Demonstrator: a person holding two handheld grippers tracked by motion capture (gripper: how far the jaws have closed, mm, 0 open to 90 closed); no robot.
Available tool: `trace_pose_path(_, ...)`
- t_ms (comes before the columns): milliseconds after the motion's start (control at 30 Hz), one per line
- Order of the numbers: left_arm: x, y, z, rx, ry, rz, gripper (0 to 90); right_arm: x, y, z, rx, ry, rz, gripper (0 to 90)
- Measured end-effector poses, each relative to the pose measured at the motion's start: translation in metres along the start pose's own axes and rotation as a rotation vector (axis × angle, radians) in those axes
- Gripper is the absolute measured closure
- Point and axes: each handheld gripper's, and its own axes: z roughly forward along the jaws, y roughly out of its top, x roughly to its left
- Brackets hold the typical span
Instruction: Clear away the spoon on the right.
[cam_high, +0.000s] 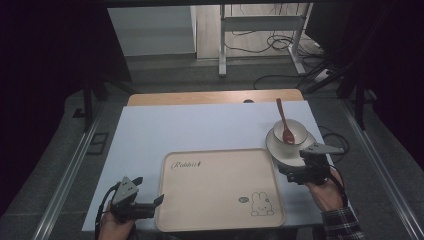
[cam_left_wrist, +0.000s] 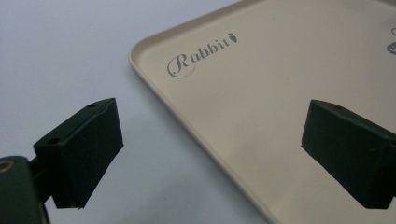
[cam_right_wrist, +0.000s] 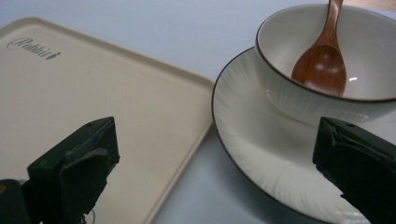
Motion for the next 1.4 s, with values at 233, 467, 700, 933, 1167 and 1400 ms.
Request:
trace_pose_path(233,0.000,0.000,0.000,-0.001,-0.002,-0.003,5.0,-0.005,0.014,0.008,0.006,0.016,0.010,0.7)
trace_pose_path(467,0.000,0.000,0.000,-0.002,-0.001,0.000,5.0,-0.013,0.027,0.014,0.002,0.007,0.005,0.7)
trace_pose_path(700,0.000,0.000,0.000,-0.002,-0.003,0.000,5.0,-0.023,0.043,0.022,0.009,0.009,0.009,1.3)
trace_pose_path(933,0.000,0.000,0.000,-0.002,-0.003,0.001,5.0,-0.034,0.052,0.031,0.014,-0.012,0.029,1.5)
trace_pose_path(1167,0.000,0.000,0.000,-0.002,-0.003,0.002,5.0,-0.042,0.058,0.040,0.044,-0.075,0.010,1.5)
trace_pose_path(1400,0.001,0.000,0.000,-0.001,-0.005,-0.001,5.0,-0.054,0.065,0.049,0.060,-0.089,0.056,1.1)
